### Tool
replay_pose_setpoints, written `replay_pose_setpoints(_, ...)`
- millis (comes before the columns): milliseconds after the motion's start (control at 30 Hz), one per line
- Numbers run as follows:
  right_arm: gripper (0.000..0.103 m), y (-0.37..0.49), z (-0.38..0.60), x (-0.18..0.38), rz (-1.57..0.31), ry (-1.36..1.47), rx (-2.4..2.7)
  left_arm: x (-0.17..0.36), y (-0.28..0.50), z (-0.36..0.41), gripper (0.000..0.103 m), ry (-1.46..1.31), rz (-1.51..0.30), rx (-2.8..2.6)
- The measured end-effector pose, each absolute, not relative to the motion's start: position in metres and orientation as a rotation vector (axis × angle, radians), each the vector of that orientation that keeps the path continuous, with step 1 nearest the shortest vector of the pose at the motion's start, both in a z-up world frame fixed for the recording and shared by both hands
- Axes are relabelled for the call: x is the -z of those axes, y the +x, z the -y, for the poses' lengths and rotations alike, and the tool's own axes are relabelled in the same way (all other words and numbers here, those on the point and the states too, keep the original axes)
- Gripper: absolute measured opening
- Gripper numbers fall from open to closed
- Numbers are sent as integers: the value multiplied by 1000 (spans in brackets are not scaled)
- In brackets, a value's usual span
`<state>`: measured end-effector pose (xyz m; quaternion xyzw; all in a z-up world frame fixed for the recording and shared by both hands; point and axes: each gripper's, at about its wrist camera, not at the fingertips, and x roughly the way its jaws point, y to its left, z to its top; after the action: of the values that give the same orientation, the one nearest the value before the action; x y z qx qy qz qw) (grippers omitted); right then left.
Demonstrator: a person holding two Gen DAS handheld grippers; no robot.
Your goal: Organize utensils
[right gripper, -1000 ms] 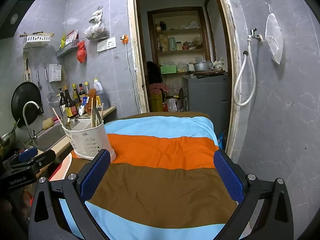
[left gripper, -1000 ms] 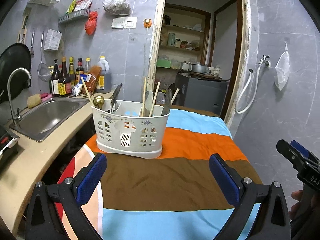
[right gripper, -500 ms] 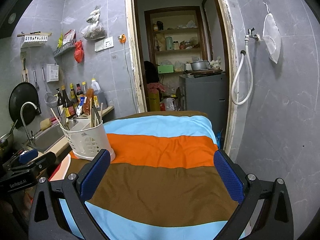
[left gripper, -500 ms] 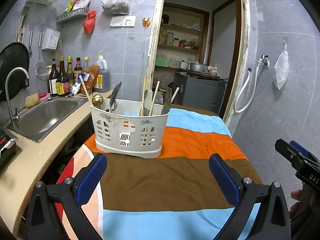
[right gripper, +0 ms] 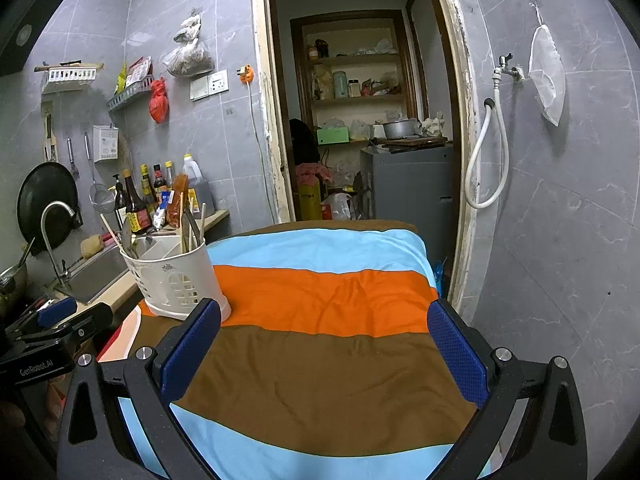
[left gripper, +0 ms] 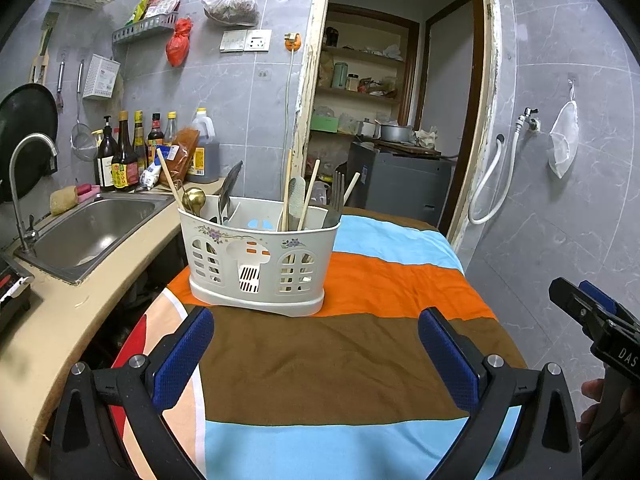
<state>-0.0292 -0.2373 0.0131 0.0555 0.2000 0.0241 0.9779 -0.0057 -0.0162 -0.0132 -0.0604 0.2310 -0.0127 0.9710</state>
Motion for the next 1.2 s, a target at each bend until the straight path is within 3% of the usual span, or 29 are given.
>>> replay_pose_setpoints(1200,102,-28,237,-14,-406,112,-47,12,-4,14,103,-123,-468,28)
